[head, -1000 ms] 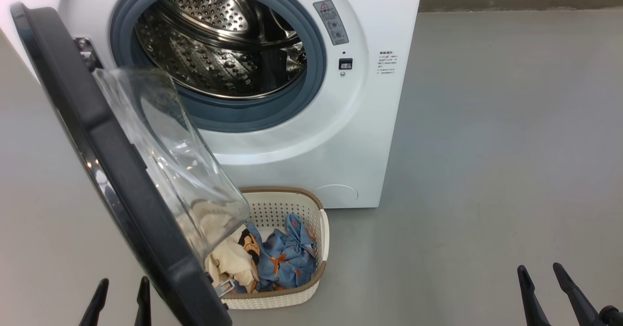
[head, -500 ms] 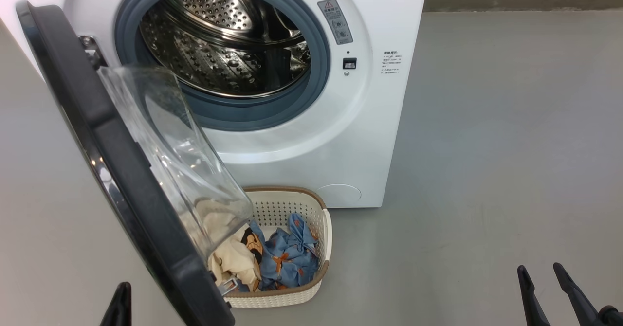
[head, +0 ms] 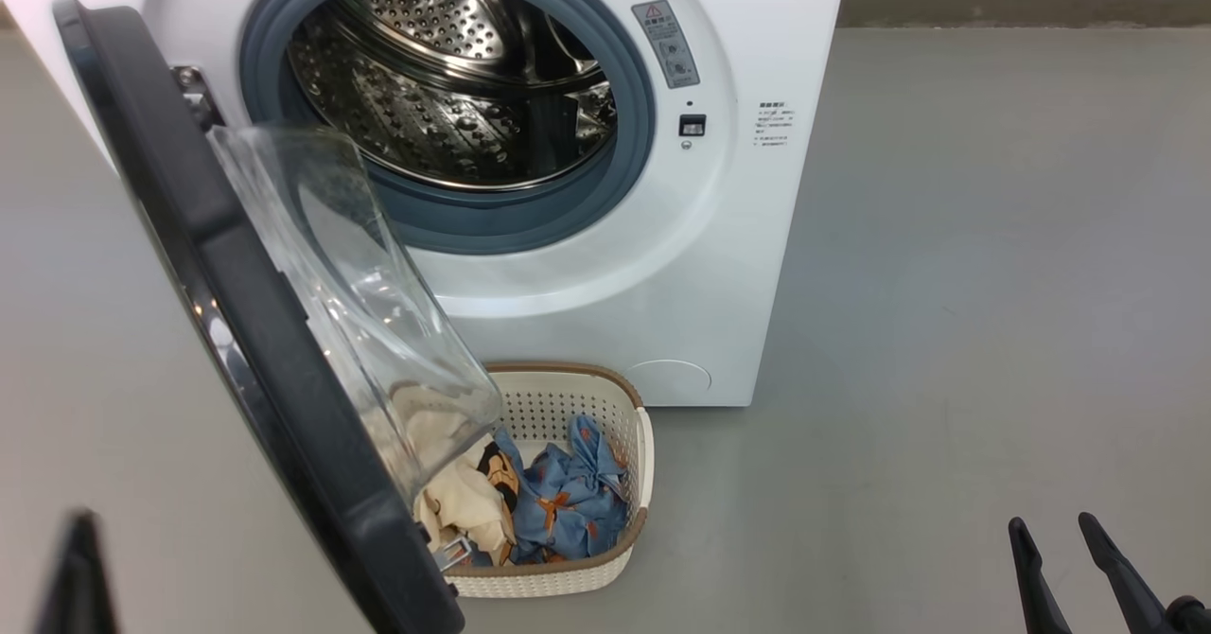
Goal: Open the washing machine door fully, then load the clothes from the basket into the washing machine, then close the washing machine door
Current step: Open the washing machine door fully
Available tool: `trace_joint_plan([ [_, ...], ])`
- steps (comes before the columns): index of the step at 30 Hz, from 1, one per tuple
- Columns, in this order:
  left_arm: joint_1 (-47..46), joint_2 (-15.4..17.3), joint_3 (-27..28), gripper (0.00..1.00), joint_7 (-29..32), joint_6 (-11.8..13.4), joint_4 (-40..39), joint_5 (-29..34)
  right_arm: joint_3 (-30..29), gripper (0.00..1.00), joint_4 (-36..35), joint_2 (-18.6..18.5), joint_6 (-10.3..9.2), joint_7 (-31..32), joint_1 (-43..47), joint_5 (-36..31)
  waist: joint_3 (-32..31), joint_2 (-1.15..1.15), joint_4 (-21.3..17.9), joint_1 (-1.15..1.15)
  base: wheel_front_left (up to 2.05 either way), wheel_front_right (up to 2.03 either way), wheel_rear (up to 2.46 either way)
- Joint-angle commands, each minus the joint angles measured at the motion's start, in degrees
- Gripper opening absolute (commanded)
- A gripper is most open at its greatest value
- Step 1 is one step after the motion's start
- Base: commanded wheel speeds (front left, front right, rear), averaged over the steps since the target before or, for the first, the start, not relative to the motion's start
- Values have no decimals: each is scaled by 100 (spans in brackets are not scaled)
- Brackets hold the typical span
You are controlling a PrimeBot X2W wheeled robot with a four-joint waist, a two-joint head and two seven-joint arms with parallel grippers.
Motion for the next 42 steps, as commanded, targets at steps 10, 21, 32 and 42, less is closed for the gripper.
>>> trace_joint_plan([
  [10,-969,182,216,0,17,-3,-1863,367,38,100,-133,-76,9,-68,69,-65,-85,0,196,0,0,0,0],
  [21,-1383,105,-2249,0,1231,-7,-3068,251,74,100,-114,-10,9,-68,80,-33,-102,0,440,0,0,0,0],
  [32,-816,48,-3464,0,2033,156,-2705,-116,54,100,-141,-1,9,-68,109,-13,-70,0,609,0,0,0,0],
  [42,-348,46,-3593,0,2574,363,-2379,-599,93,100,-97,-3,9,-68,60,11,-20,0,815,0,0,0,0],
])
